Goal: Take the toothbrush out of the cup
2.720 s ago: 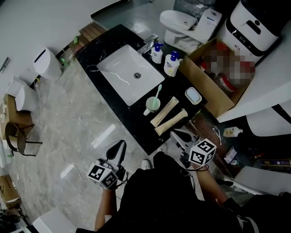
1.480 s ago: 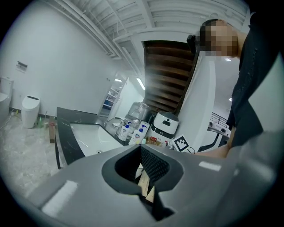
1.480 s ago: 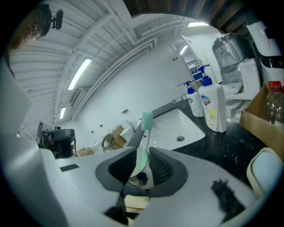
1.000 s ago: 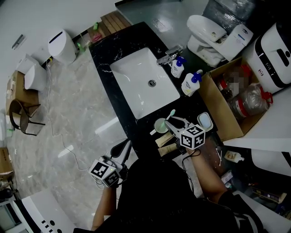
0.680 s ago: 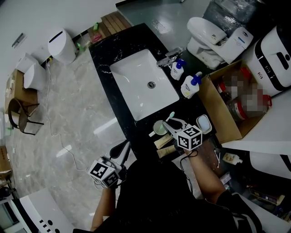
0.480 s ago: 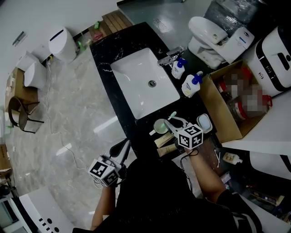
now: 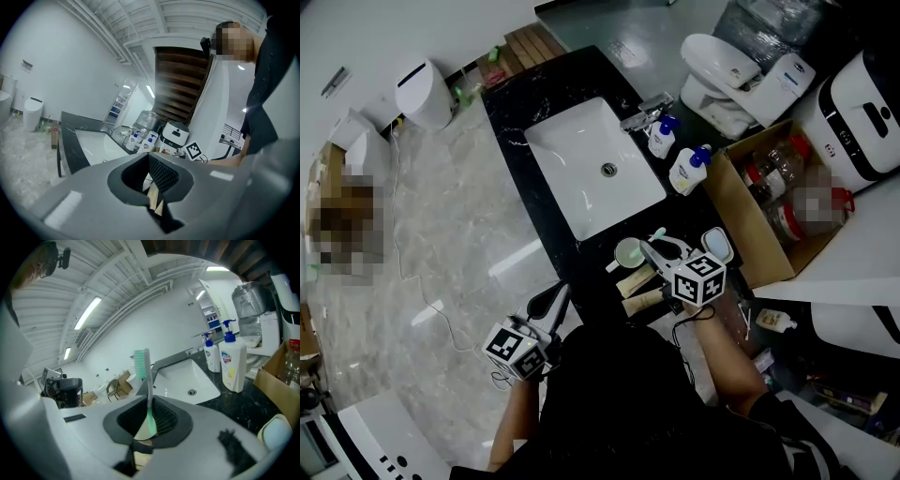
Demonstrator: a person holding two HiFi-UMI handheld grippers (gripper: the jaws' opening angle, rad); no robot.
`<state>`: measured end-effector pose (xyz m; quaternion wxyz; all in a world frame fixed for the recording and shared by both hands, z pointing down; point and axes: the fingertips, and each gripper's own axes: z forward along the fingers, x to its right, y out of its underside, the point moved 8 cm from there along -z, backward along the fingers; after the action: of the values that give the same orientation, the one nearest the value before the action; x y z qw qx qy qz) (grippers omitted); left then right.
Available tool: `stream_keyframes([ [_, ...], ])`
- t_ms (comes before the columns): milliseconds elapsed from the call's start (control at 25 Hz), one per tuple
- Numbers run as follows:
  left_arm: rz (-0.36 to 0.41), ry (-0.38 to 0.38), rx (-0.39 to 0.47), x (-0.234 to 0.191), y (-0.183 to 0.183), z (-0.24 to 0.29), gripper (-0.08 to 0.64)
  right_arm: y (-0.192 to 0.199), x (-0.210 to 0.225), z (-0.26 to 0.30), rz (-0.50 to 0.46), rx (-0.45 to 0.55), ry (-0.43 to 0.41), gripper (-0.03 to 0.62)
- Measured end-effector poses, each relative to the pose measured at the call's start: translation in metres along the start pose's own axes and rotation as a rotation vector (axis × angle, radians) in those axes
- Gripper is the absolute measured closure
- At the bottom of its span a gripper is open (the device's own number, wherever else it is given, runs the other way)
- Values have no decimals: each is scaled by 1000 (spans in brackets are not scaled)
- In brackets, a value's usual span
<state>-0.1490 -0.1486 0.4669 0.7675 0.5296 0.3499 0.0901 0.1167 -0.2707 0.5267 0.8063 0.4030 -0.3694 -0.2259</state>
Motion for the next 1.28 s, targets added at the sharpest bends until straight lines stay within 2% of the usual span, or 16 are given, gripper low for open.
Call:
stream_keyframes([
  [640,20,78,64,10,-10,-13,551,-23,-31,-44,-19,121,58,554],
  [880,5,74,47,13,-5,-18,552,-25,-41,-57,-35,149,65,554],
  [1080,30,106,46,14,-4,-18,551,-22,-46,-71,-30,161,81,554],
  [1280,22,127,37,17,-4,-18,552,-14,-51,-85,-20,177,101,554],
])
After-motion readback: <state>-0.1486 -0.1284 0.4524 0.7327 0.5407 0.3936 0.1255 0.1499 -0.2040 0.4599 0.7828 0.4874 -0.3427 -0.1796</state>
